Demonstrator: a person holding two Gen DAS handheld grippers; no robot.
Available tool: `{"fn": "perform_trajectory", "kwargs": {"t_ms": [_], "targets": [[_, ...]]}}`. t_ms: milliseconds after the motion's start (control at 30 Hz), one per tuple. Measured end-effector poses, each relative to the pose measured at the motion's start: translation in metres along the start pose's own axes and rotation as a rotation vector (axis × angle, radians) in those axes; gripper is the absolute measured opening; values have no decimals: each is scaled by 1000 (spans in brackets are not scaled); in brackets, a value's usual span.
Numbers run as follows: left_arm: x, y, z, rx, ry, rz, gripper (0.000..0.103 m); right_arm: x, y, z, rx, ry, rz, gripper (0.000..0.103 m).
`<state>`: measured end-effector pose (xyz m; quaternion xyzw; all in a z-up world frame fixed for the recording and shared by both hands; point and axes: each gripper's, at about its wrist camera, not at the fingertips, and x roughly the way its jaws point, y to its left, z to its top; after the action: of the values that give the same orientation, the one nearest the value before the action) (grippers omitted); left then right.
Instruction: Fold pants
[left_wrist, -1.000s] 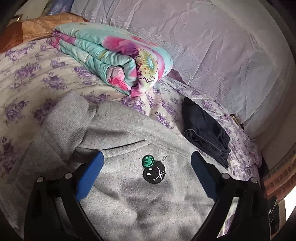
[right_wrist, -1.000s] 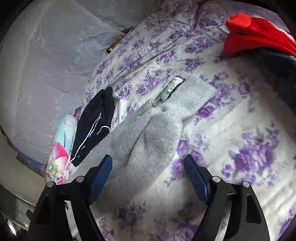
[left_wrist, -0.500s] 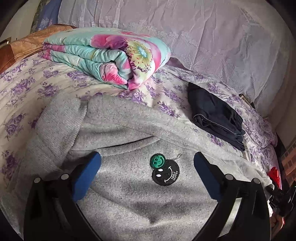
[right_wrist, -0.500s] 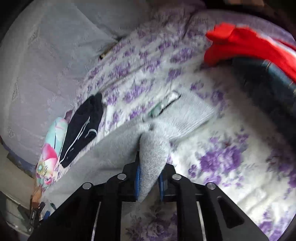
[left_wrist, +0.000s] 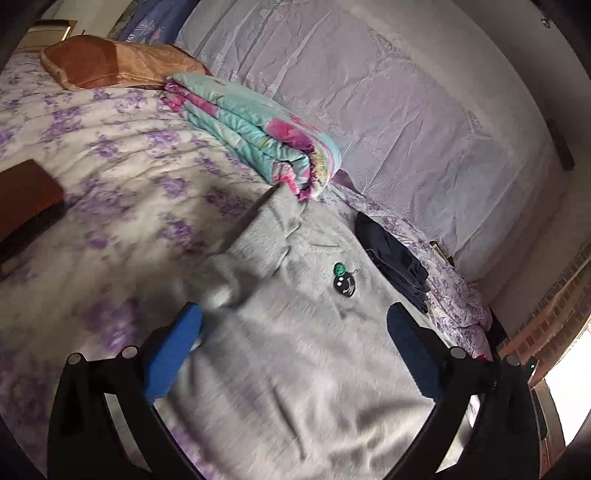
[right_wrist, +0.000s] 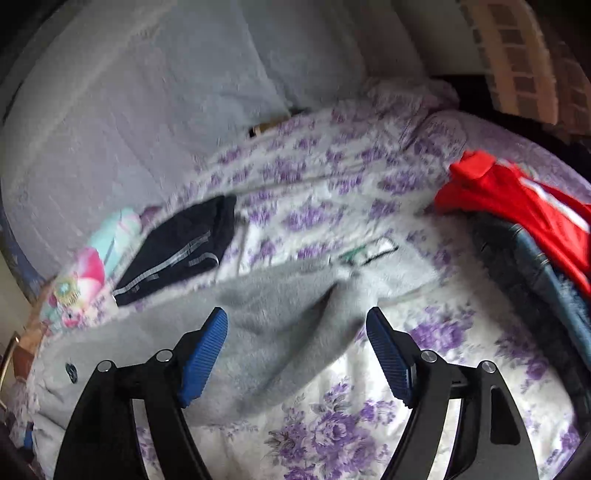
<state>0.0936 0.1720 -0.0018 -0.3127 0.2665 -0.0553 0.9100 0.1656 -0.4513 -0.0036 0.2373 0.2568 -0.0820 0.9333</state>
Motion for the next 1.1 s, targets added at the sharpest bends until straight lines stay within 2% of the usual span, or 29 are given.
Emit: {"fn": "perform_trajectory", "kwargs": {"t_ms": [67, 133, 200, 267, 400, 500, 533, 567, 600, 667, 767, 867, 1033, 1067, 1100], "targets": [[-11, 15, -6, -57, 56, -14, 98, -32, -1, -2, 10, -64, 43, 79], [-13, 33, -9, -130, 133, -73, 98, -63, -1, -15, 37, -72, 152, 79], [-15, 34, -6, -124, 151, -86, 98, -88, -3, -32, 67, -48, 247, 79], [-5, 28, -5, -110, 193, -47, 98, -112, -2, -54, 69, 12, 325, 79], [19, 13, -3, -27, 234, 26, 98, -165, -6, -91, 32, 110, 349, 79], [27, 11, -1, -29, 221, 3, 97, -196, -15, -110, 25, 190, 327, 79], [27, 12, -2, -30, 212, -5, 88, -206, -21, -117, 34, 221, 314, 79], [28, 12, -2, -26, 207, -1, 69, -212, -25, -125, 45, 244, 298, 79], [30, 14, -3, -27, 205, 9, 62, -218, -31, -131, 58, 269, 283, 79], [29, 20, -2, -57, 193, 4, 37, -230, -42, -150, 92, 312, 258, 79], [29, 28, -2, -108, 202, -38, 30, -229, -52, -165, 120, 346, 232, 79], [25, 27, -1, -99, 201, -36, 26, -205, -66, -171, 194, 380, 222, 79], [21, 29, -2, -108, 200, -41, 21, -169, -75, -148, 271, 327, 241, 78], [20, 30, -2, -116, 202, -42, 19, -161, -77, -144, 275, 313, 243, 70], [19, 31, -2, -122, 201, -44, 18, -154, -79, -140, 279, 297, 234, 58]]}}
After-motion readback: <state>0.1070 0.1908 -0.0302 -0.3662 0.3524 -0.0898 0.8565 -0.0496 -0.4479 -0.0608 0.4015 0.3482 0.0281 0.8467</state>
